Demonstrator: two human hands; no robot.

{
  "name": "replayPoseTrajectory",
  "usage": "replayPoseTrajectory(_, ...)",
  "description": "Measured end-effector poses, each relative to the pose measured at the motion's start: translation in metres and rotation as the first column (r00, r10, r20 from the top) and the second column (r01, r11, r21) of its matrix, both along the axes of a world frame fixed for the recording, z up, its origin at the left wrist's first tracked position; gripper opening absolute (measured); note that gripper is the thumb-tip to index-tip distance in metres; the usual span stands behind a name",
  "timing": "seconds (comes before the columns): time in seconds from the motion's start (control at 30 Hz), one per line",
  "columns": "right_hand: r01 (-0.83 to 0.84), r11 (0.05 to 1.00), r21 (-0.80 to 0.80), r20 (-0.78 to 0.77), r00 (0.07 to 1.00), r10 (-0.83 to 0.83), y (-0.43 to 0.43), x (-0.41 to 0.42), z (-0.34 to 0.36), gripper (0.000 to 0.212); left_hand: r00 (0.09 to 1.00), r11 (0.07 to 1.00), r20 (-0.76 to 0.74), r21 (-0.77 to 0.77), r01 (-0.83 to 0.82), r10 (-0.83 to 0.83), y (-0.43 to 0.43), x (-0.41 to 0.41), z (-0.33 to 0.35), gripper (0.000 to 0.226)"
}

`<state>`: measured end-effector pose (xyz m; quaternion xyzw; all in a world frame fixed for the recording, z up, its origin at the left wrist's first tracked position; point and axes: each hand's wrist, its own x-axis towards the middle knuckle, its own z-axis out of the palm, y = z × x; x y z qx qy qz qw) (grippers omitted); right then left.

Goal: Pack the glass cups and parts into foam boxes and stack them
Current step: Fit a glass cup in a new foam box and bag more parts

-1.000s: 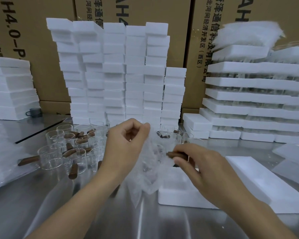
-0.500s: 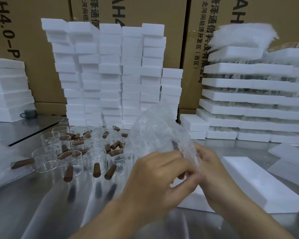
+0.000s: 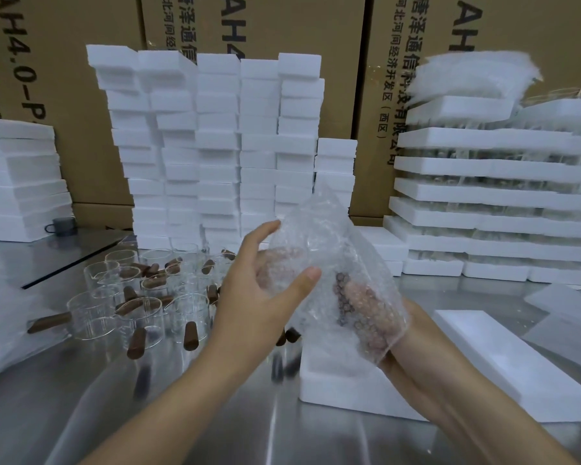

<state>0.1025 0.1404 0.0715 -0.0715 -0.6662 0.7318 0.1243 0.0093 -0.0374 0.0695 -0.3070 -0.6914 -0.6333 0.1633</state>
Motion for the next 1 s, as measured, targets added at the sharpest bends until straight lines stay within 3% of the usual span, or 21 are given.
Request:
replayPoseTrajectory(0.23, -0.046, 0.988, 0.147, -0.108, 0.992, 0.063, -0.001, -0.002, -0.002, 0.022, 0.984, 0.991, 0.121, -0.017, 0.136, -0.133, 0.011, 0.007, -0.01, 0.081)
replayPoseTrajectory(0.47, 0.057, 0.945, 0.323, -0.142, 0.99, -0.011, -0.001, -0.003, -0.007, 0.01, 0.933, 0.974, 0.295, -0.03, 0.225, -0.207, 0.002, 0.003, 0.002, 0.06)
replayPoseTrajectory(0.57, 0.082, 0.926, 0.368, -0.13, 0.991, -0.036, -0.001, -0.005, -0.009, 0.011, 0.933, 0.973, 0.294, -0.035, 0.229, -0.209, 0.001, -0.004, 0.001, 0.079)
replayPoseTrajectory(0.8, 0.026, 0.92, 0.39, -0.161, 0.986, 0.04, -0.004, -0.001, -0.007, 0.027, 0.913, 0.963, 0.326, -0.027, 0.27, -0.247, 0.003, -0.004, 0.001, 0.079)
replayPoseTrajectory(1.0, -0.021, 0.888, 0.459, -0.111, 0.99, 0.081, -0.002, -0.004, -0.007, 0.025, 0.879, 0.944, 0.35, 0.067, 0.323, -0.325, 0.003, -0.002, 0.002, 0.1)
